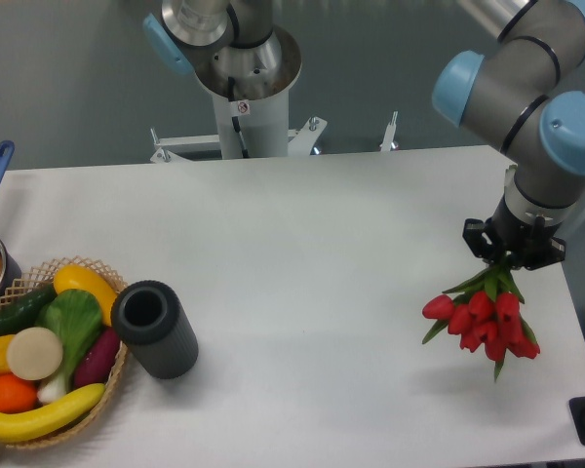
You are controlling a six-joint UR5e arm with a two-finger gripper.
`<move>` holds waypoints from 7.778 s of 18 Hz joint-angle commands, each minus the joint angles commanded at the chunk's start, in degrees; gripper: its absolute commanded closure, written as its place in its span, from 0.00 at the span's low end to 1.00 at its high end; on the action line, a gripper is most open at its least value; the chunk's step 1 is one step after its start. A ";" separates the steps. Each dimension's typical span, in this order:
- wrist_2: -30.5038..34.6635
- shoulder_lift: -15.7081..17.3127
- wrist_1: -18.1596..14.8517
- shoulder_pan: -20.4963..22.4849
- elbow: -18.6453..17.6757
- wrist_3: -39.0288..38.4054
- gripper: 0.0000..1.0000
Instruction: Insert the flowers into the vase
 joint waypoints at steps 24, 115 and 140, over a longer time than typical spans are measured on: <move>-47.73 10.72 28.92 -8.70 -13.98 -11.43 1.00; -73.14 10.37 34.81 -12.22 -39.20 1.41 0.00; -55.05 16.00 34.55 -5.02 -40.26 1.23 0.00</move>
